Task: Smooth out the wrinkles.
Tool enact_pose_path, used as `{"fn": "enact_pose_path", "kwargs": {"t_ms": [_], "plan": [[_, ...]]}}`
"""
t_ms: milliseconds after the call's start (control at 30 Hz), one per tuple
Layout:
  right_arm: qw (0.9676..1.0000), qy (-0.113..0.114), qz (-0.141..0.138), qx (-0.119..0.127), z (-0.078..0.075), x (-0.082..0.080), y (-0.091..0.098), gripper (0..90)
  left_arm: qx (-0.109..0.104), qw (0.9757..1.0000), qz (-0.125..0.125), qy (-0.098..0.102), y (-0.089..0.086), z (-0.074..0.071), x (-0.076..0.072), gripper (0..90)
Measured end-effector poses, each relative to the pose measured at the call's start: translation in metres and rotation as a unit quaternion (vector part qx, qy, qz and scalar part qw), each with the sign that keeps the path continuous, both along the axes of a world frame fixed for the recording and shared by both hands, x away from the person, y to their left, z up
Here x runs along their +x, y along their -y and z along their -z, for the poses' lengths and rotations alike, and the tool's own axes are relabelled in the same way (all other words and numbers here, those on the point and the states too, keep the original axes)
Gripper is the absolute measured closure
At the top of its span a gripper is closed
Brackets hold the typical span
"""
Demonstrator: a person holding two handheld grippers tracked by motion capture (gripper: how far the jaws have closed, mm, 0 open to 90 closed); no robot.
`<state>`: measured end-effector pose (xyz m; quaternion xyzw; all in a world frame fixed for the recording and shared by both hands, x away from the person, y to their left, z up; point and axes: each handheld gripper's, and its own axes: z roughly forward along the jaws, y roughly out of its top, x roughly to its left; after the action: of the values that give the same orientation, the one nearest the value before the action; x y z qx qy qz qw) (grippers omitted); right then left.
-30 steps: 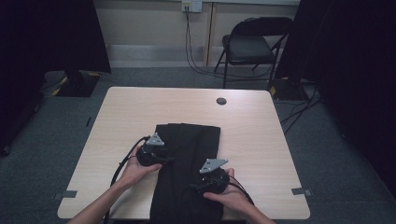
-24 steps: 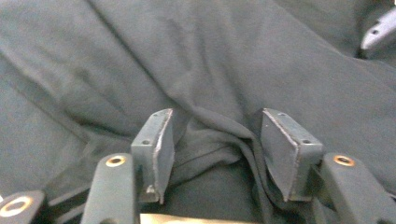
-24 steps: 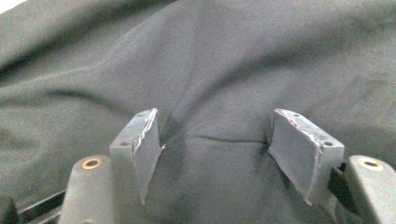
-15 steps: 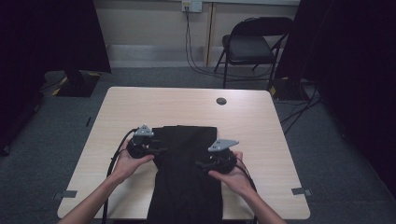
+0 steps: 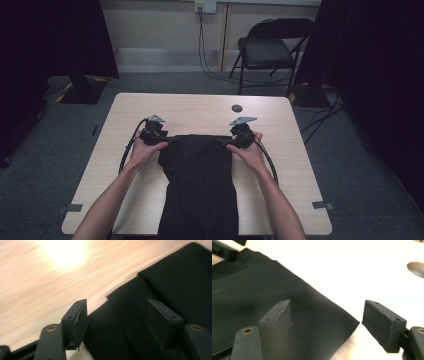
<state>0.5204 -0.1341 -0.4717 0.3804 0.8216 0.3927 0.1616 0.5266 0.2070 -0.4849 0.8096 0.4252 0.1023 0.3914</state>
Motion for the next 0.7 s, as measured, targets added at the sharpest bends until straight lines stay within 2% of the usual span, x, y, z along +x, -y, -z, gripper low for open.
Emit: {"fn": "enact_pose_path", "kwargs": {"t_ms": [67, 200, 300, 400, 467, 533, 600, 700], "plan": [[0.9999, -0.01, 0.004, 0.0, 0.01, 0.007, -0.002, 21.3, 0.011, 0.9999, 0.008, 0.0, 0.002, 0.006, 0.002, 31.7], [0.9999, -0.012, 0.002, -0.01, 0.021, 0.012, -0.007, 20.5, 0.011, 0.9999, 0.009, 0.004, 0.005, 0.011, 0.004, 27.8], [0.9997, -0.019, 0.0, -0.016, 0.023, 0.014, -0.012, 20.4, 0.029, 0.9993, 0.021, 0.007, 0.009, 0.01, 0.003, 25.8], [0.9996, -0.02, -0.005, -0.019, 0.024, 0.015, -0.015, 21.0, 0.047, 0.9983, 0.029, 0.02, 0.012, 0.011, 0.001, 25.2], [0.9991, -0.022, -0.01, -0.035, 0.027, 0.014, -0.017, 21.1, 0.058, 0.9973, 0.034, 0.03, 0.014, 0.012, -0.002, 24.8], [0.9993, -0.022, -0.008, -0.028, 0.029, 0.012, -0.016, 21.5, 0.055, 0.997, 0.04, 0.036, 0.014, 0.012, -0.004, 29.1], [0.9994, -0.019, -0.01, -0.025, 0.029, 0.011, -0.016, 24.6, 0.049, 0.9969, 0.049, 0.038, 0.014, 0.012, -0.006, 38.0], [0.9992, -0.019, -0.027, -0.023, 0.028, 0.008, -0.017, 39.3, 0.043, 0.9966, 0.062, 0.034, 0.015, 0.011, -0.008, 53.1]]}}
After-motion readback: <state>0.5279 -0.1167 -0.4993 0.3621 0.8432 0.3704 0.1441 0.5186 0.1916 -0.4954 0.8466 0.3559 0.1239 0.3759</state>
